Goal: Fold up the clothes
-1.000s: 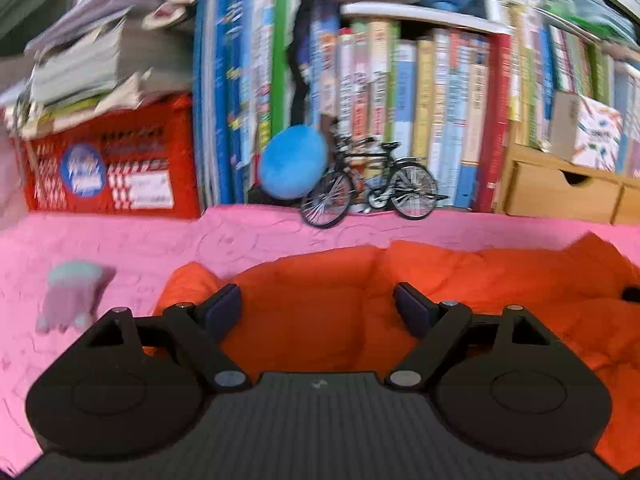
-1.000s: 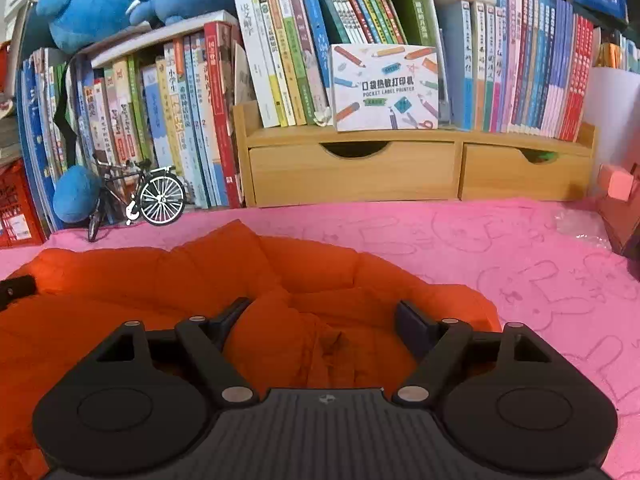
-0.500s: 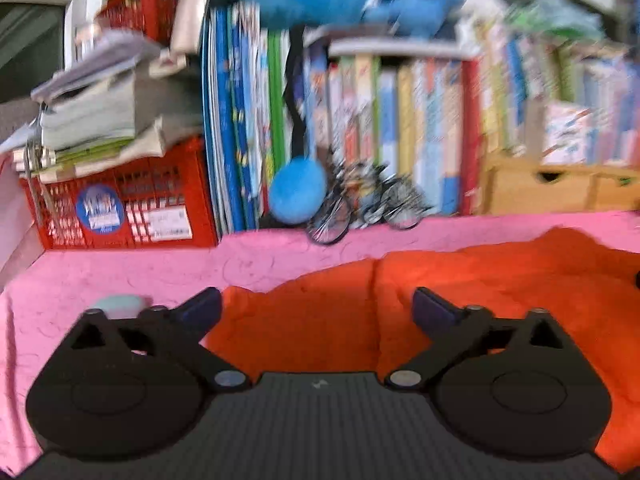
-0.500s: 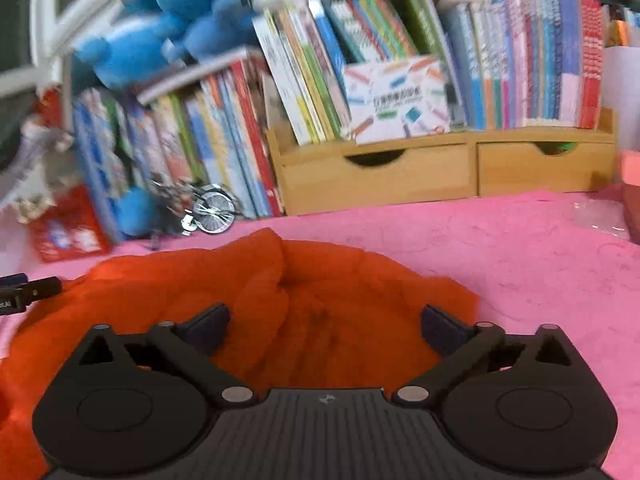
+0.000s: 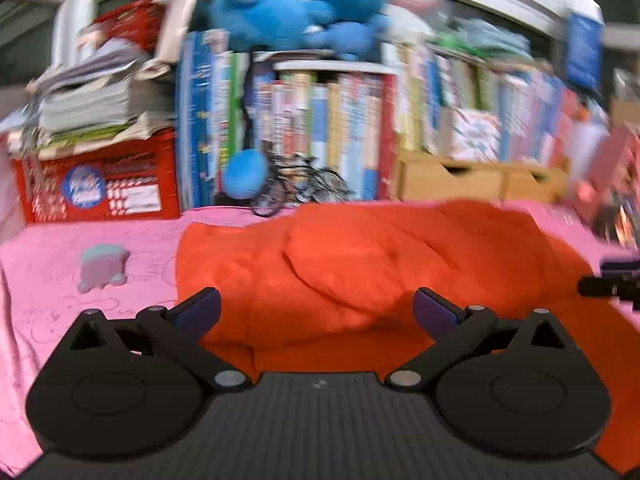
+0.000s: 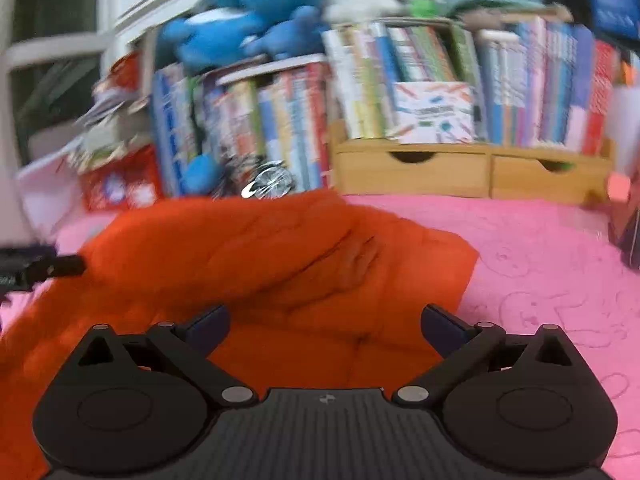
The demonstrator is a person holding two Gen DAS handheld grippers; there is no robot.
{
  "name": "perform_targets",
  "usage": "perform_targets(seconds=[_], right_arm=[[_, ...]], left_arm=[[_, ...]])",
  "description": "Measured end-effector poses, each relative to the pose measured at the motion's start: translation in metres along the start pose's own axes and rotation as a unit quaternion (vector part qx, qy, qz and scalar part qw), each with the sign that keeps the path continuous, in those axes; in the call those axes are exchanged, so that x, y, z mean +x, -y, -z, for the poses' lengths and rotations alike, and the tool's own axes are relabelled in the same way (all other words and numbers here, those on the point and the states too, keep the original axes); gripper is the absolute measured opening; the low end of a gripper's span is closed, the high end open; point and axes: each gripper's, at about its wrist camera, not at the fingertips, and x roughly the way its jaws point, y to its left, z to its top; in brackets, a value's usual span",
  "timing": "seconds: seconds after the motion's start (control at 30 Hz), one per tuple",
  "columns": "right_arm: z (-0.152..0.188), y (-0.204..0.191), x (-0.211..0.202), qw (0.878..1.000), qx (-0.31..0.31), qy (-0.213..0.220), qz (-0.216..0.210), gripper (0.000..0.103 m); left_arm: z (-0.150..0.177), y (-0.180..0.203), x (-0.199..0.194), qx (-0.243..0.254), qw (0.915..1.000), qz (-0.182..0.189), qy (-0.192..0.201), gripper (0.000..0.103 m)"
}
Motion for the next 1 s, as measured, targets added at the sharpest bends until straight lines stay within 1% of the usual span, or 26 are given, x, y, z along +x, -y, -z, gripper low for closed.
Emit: perform_targets(seconds=[0.13, 0.23, 0.3, 0.37, 0.43, 0.5, 0.57, 0.6, 0.67, 0.77, 0.87, 1.0], right_arm=[[0.014, -0.009, -0.013, 0.999, -0.035, -0.014, 0.009, 0.103], [0.024, -0.015, -0.022, 0.998, -0.060, -0.024, 0.016, 0.103], [0.024, -0.004, -0.023, 0.999, -0.035, -0.032, 0.022, 0.103], [0.024, 0.007, -0.021, 0.999, -0.008, -0.034, 0.024, 0.103], [0.023, 0.015, -0.018, 0.999, 0.015, -0.040, 0.030, 0.103], [0.022, 0.022, -0.015, 0.998, 0.037, -0.046, 0.035, 0.103], [0.025, 0.023, -0.019, 0.998, 0.030, -0.048, 0.033, 0.103], [0.027, 0.023, -0.022, 0.998, 0.026, -0.049, 0.032, 0.103], [0.035, 0.025, -0.034, 0.998, 0.012, -0.055, 0.018, 0.103], [0.047, 0.027, -0.055, 0.998, -0.006, -0.066, -0.006, 0.103], [0.060, 0.024, -0.085, 0.996, -0.014, -0.080, -0.025, 0.103], [0.083, 0.015, -0.129, 0.993, -0.030, -0.101, -0.055, 0.103]], left_arm=[[0.022, -0.001, -0.009, 0.039, 0.9988, -0.010, -0.027, 0.103], [0.033, -0.006, -0.012, 0.050, 0.9975, -0.027, -0.043, 0.103], [0.036, -0.014, -0.015, 0.036, 0.9979, -0.030, -0.044, 0.103], [0.033, -0.025, -0.018, 0.006, 0.9985, -0.034, -0.043, 0.103], [0.027, -0.030, -0.022, -0.019, 0.9989, -0.027, -0.034, 0.103], [0.021, -0.025, -0.028, -0.017, 0.9996, -0.008, -0.023, 0.103], [0.019, -0.016, -0.035, 0.008, 0.9997, 0.008, -0.020, 0.103], [0.021, -0.013, -0.039, 0.022, 0.9995, 0.010, -0.019, 0.103], [0.028, -0.011, -0.045, 0.035, 0.9990, 0.008, -0.026, 0.103], [0.043, -0.016, -0.056, 0.028, 0.9982, 0.008, -0.051, 0.103], [0.056, -0.025, -0.074, 0.027, 0.9970, -0.009, -0.073, 0.103], [0.074, -0.041, -0.101, 0.005, 0.9949, -0.030, -0.096, 0.103]])
